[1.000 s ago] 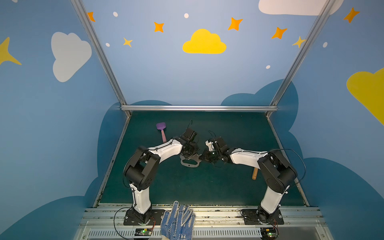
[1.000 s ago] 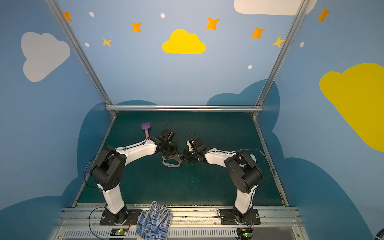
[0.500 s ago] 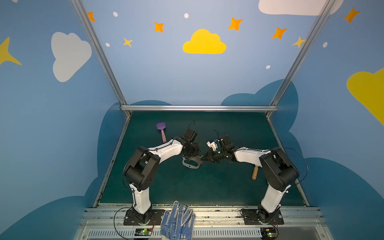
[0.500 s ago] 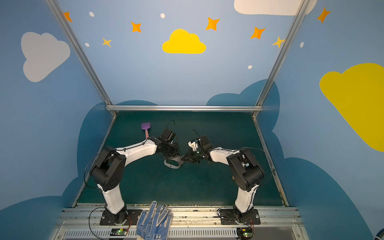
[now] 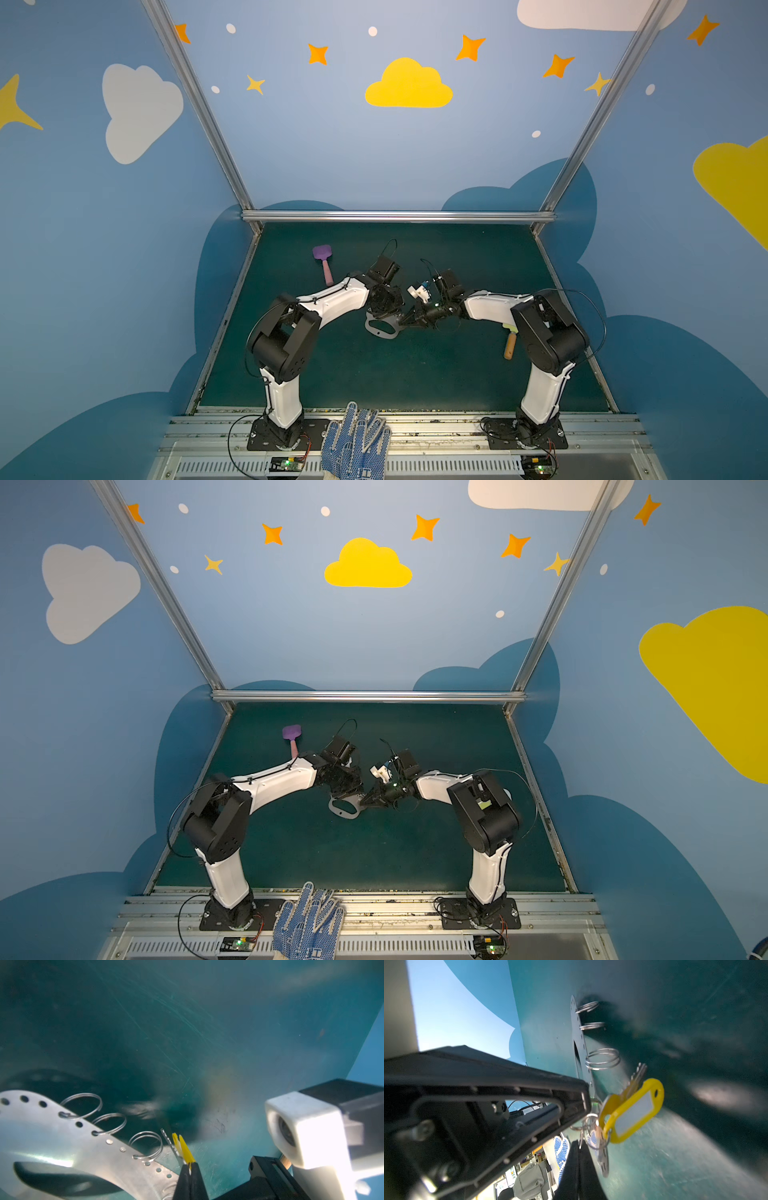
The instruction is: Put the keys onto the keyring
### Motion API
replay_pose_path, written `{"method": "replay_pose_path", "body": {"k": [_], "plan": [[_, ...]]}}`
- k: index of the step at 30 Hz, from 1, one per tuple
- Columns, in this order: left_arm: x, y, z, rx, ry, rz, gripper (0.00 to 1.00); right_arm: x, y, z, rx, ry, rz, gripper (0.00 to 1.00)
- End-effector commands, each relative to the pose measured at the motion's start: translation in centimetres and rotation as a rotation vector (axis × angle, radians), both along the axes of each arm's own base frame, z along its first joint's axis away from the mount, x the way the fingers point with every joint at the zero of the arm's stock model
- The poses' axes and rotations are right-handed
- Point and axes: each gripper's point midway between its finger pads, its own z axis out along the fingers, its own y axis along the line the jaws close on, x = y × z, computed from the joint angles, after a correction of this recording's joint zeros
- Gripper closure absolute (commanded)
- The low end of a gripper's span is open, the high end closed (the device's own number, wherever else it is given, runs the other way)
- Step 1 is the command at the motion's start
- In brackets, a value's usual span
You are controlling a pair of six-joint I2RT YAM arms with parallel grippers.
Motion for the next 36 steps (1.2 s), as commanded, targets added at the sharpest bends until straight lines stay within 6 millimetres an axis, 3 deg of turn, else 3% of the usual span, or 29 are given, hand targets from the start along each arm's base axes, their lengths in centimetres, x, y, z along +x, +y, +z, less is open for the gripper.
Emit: {"method": "replay_pose_path", "body": {"k": [1, 12, 13, 19, 29, 36], "plan": [[1.0, -1.3, 1.4, -0.039, -0.055, -0.027, 0.96, -1.9, 0.8, 0.3, 0.032, 0.037, 0.083, 1.00], [0.9, 0.9, 0.4, 0.018, -0.045, 0.031, 0.96, -1.5, -0.8, 0.7, 0.011, 0.025, 0.068, 1.00], [0.8, 0.9, 0.3, 0.019, -0.040, 0.033, 0.96, -1.4, -0.9, 0.5, 0.005, 0.031, 0.064, 0.91], [0.6, 1.1, -0.3, 0.028, -0.021, 0.042, 0.96, -0.6, -1.9, 0.8, -0.028, -0.005, 0.016, 0.75], [1.3, 1.7, 0.3, 0.037, -0.036, 0.125, 0.96, 0.5, -2.7, 1.7, -0.037, -0.083, -0.119, 0.78], [1.8, 2.2, 0.6, 0.048, -0.054, 0.170, 0.96, 0.4, -3.0, 2.9, -0.103, -0.174, -0.243, 0.69]]}}
